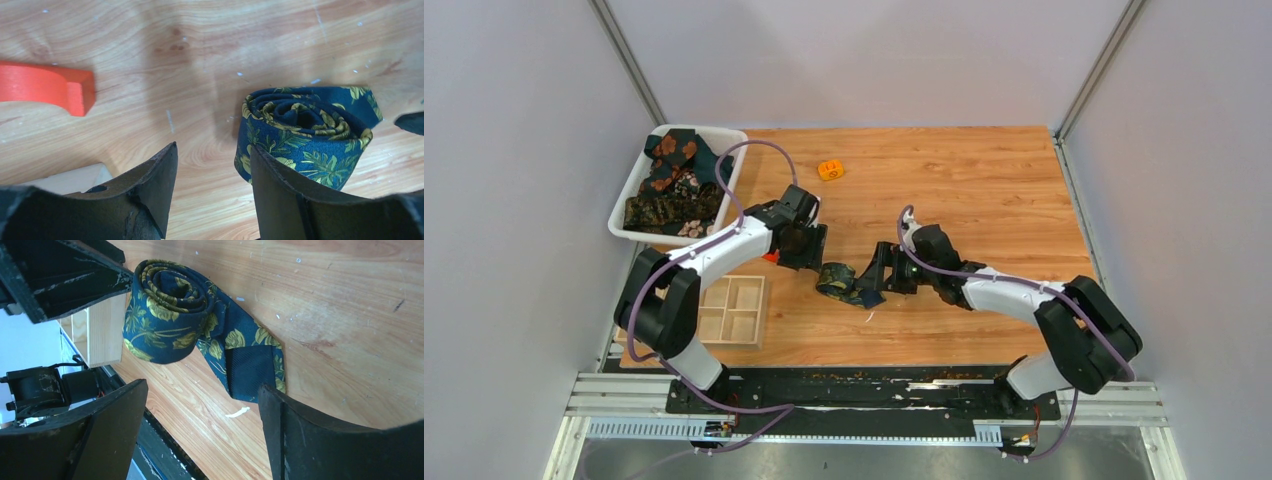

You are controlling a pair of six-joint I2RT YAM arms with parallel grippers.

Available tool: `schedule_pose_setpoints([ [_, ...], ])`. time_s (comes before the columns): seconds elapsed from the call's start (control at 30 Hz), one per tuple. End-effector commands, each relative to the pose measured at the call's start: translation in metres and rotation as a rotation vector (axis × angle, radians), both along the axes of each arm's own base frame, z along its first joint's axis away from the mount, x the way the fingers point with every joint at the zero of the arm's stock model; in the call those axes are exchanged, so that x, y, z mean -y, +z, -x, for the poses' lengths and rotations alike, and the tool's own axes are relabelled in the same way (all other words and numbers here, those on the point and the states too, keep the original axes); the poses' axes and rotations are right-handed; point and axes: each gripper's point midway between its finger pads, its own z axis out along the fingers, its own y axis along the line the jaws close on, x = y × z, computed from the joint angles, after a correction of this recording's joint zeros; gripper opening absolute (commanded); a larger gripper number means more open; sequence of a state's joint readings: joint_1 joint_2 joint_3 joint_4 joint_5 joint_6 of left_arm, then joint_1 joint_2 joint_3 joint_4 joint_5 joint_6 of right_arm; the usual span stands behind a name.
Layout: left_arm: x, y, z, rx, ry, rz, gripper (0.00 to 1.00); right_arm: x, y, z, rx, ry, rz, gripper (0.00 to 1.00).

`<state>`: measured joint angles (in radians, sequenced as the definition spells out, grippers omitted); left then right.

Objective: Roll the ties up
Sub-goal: Roll the tie at the center of the board.

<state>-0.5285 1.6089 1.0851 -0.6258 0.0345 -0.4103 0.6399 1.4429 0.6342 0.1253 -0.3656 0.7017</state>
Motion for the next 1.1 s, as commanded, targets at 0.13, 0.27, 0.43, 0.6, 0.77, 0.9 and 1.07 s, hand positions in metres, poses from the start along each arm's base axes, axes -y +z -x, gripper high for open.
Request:
schedule_pose_setpoints([
  [0.13,0.031,0.028,0.005,0.063,-0.065,0.073,0.63,-0.008,-0.004,-0.002,0.015,0.053,-0.078,0.85],
  [0.27,0.045,0.033,0.009,0.068,-0.087,0.086,0.63,-0.004,-0.004,0.000,0.005,0.052,-0.121,0.86],
  [0.43,0.057,0.039,0.009,0.080,-0.098,0.087,0.63,0.005,0.000,0.001,0.004,0.048,-0.161,0.87],
  [0.6,0.066,0.043,0.009,0.084,-0.110,0.076,0.63,0.028,-0.002,-0.002,0.006,-0.012,-0.084,0.88],
  [0.77,0.071,0.040,0.011,0.076,-0.117,0.071,0.63,0.047,-0.010,-0.005,-0.016,-0.078,-0.040,0.88],
  [0.9,0.072,0.038,0.013,0.073,-0.121,0.061,0.62,0.050,-0.020,-0.005,-0.051,-0.082,-0.027,0.88],
  [1.07,0.057,0.063,0.009,0.164,-0.083,0.041,0.65,0.047,-0.024,-0.004,-0.063,-0.065,-0.034,0.88],
])
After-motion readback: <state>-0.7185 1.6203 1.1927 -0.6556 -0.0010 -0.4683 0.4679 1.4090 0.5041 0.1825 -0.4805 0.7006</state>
